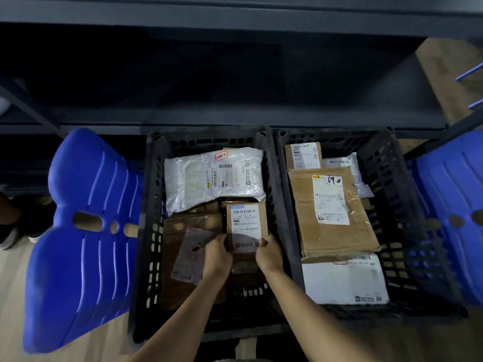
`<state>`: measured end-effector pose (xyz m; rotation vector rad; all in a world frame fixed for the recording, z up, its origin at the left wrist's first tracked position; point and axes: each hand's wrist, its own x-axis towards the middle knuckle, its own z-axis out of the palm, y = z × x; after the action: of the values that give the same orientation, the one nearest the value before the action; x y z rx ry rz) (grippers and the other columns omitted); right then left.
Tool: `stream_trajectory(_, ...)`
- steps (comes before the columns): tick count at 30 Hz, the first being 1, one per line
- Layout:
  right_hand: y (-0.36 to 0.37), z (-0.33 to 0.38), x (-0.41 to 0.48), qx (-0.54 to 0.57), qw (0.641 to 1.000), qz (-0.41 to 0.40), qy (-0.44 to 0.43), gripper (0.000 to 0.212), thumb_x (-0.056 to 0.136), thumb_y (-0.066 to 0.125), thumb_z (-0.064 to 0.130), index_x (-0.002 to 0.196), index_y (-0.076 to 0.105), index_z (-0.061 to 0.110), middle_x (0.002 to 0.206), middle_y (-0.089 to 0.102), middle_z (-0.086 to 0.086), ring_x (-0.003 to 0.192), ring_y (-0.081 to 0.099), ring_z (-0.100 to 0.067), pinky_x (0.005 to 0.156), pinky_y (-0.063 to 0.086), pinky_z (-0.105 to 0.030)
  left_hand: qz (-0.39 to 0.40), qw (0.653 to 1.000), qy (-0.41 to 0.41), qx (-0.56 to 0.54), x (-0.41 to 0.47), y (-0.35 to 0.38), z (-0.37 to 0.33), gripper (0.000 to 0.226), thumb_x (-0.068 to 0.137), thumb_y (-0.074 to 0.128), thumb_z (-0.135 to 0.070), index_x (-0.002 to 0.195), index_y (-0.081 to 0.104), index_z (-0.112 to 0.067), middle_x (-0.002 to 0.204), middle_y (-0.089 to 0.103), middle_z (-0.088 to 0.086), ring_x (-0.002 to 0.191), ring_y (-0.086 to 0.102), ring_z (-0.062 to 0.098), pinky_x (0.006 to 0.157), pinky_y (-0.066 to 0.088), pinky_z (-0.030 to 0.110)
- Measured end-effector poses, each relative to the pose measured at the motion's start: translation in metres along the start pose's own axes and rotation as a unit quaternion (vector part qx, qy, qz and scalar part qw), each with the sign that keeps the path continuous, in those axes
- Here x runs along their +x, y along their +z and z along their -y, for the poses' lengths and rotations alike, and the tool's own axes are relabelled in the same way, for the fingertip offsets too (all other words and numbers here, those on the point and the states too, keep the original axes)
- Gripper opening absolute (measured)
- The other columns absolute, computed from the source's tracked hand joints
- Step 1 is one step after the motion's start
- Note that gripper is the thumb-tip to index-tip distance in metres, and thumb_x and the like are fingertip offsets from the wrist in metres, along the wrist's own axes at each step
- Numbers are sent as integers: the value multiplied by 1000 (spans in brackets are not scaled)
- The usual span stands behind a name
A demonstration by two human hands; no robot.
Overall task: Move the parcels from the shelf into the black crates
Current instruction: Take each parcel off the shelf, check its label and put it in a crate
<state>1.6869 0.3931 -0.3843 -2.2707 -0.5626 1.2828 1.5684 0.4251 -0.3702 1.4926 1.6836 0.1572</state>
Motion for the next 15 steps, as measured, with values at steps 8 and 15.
stream_trajectory(8, 10, -3, 15, -7, 1000, -20, 8, 42, 98, 40, 9, 140, 39, 8, 133, 55, -13, 120, 54, -29, 95, 44, -34, -44, 995, -13, 89, 7, 14, -11, 28, 84, 45, 6, 104, 61, -5, 101, 68, 13, 94, 65, 28, 64, 42, 25)
stream_trajectory(15, 10, -13, -1, -99, 986, -37, -129, 58, 100, 31, 7, 152, 9, 12, 156, 26, -6, 141, 30, -20, 115, 26, -36, -29, 995, -7, 96, 3, 6, -15, 45, 87, 48, 1, 132, 47, -6, 124, 57, 16, 111, 58, 30, 83, 47, 34)
